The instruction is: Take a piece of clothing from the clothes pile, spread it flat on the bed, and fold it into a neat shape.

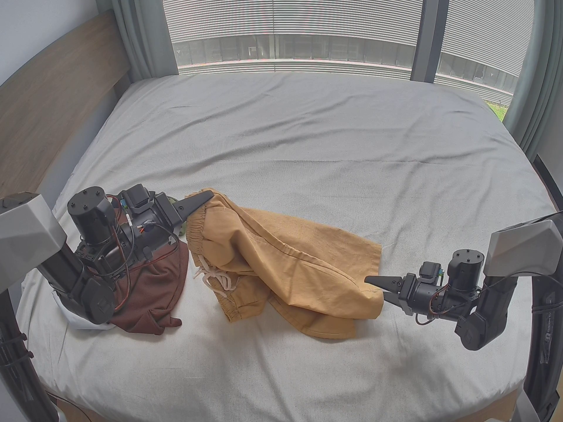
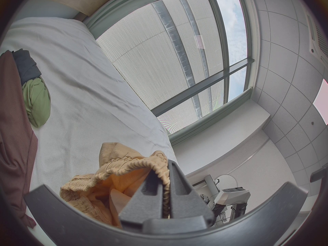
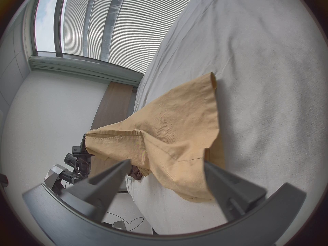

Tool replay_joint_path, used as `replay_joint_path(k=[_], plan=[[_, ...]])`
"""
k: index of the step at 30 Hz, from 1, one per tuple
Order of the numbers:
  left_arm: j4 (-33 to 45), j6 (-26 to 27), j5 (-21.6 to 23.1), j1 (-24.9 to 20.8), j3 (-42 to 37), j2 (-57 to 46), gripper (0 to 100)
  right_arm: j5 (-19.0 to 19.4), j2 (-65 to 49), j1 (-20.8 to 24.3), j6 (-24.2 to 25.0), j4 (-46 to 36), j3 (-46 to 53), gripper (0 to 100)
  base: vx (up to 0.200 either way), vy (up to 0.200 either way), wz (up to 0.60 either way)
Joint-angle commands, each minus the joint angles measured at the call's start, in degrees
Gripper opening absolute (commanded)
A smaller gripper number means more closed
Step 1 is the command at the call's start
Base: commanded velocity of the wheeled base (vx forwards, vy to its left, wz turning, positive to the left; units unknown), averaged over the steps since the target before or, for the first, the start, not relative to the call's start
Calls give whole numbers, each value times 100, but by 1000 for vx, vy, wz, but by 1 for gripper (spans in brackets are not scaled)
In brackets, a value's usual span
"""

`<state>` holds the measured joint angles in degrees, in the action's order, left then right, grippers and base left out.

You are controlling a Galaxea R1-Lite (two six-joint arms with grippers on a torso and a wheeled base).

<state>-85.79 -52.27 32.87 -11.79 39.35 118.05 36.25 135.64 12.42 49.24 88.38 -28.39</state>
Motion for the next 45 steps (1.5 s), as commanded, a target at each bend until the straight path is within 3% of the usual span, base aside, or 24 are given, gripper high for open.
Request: replay_joint_path(k=[1,27,45], plan=[[0,-2,1,-8,2,7,0,-4,85,120,-2,12,-88,100,0,0,0],[-79,-20,9,-34,-33,33,0,-57,76,498,33,48,-571,100,0,0,0],[-87,-11,9,-43,-33,7,0,-57,67,498,33,56,-606,100,0,0,0]])
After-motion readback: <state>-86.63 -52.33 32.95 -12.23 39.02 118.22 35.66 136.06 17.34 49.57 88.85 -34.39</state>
